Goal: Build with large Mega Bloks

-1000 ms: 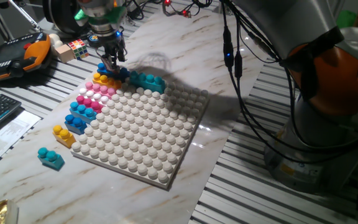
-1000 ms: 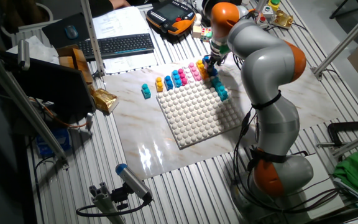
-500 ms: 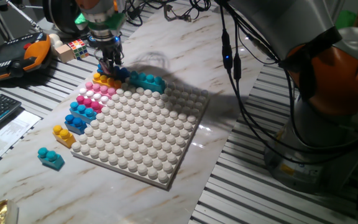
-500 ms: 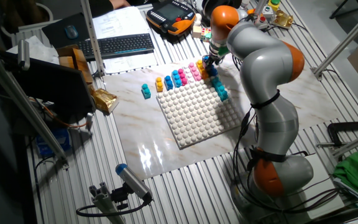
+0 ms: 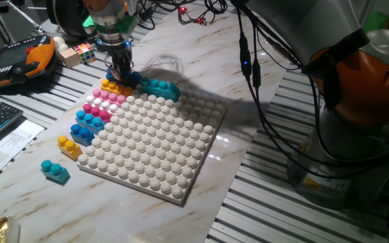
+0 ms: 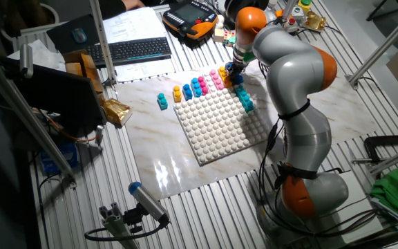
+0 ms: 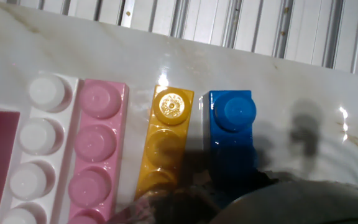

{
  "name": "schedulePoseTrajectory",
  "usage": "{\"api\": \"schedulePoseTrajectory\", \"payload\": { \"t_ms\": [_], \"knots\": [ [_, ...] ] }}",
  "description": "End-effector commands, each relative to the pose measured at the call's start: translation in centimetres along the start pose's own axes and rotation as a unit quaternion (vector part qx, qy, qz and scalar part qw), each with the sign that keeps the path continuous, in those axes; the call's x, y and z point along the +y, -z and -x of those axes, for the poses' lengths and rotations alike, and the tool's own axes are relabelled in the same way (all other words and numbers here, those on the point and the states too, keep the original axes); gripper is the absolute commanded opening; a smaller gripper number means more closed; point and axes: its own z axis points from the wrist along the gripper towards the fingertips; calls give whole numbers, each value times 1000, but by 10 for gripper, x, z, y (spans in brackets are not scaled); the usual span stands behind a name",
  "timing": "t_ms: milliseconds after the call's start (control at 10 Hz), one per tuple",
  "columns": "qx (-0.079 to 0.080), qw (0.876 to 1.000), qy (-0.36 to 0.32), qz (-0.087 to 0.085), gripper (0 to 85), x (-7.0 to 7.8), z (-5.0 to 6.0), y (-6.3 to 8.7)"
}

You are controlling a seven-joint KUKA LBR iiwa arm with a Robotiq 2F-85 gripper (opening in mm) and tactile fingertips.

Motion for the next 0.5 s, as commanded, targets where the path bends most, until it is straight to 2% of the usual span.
{"api": "schedulePoseTrajectory", "payload": {
  "t_ms": [0, 200, 400],
  "knots": [
    [1, 1000, 3, 1, 343, 0, 0, -1],
    [4, 1000, 9, 0, 273, 0, -1, 1],
    [16, 1000, 7, 4, 140, 0, -4, 12]
  ]
}}
